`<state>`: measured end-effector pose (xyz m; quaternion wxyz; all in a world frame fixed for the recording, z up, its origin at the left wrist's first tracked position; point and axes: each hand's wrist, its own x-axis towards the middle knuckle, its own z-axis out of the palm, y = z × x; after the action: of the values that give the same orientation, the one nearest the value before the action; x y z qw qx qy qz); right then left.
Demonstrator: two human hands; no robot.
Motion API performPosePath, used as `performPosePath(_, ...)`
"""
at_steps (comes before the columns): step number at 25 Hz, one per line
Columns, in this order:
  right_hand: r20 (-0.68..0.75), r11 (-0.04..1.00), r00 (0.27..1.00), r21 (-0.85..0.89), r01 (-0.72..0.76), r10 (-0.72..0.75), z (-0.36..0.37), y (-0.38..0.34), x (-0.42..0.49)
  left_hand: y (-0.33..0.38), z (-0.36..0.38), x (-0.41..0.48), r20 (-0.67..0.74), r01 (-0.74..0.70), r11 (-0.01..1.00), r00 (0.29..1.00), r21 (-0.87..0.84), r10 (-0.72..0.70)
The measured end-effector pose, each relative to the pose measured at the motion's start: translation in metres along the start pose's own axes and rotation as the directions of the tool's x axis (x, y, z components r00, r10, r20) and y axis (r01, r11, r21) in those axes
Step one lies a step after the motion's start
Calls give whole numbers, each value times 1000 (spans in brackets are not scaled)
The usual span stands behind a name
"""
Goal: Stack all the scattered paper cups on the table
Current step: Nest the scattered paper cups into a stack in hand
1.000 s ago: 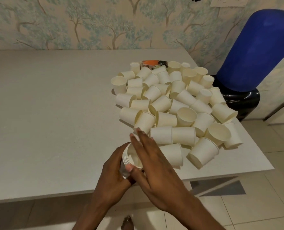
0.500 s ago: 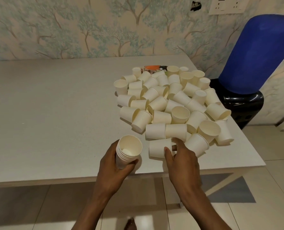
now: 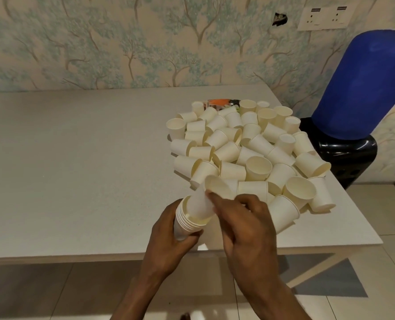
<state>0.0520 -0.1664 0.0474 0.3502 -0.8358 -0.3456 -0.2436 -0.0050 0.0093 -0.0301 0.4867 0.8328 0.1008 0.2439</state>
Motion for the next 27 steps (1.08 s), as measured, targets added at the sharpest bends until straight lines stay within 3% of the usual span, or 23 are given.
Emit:
performPosePath(3,133,994,991,-104,38,-24,7,1,-5,2,9,2,41,-9,999,999,-52,11)
performPosePath(6,206,999,978,-25,36,-30,8,12,-17,8,23,4,80,-1,995,997,-98,9)
performPosePath(9,70,968,967,44,-248,244,-5,43,-25,15,38,6,101,-5,996,995,-86,14)
performPosePath(11,-94,866,862,-6,-500,497,-16,74,-25,18,45,6,108,-2,997,994,-72,10)
performPosePath(13,-145,743,743,-68,-666,653,-19,98,-25,20,51,5,130,4,997,992,-76,6)
performPosePath(14,-139,703,707,-85,-706,693,-17,106,-25,20,54,4,143,8,997,990,-78,3)
performPosePath(17,-107,686,692,-92,-722,714,-4,115,-22,21,58,6,168,8,998,986,-70,4)
performPosePath(21,-44,647,646,38,-761,762,3,114,-18,22,62,12,194,-8,998,981,-65,21)
performPosePath(24,-26,681,688,175,-711,725,-10,104,-31,21,64,11,196,-1,999,980,-45,10)
performPosePath(27,-80,806,833,315,-500,548,-30,87,-30,21,68,15,179,-2,999,984,-32,7)
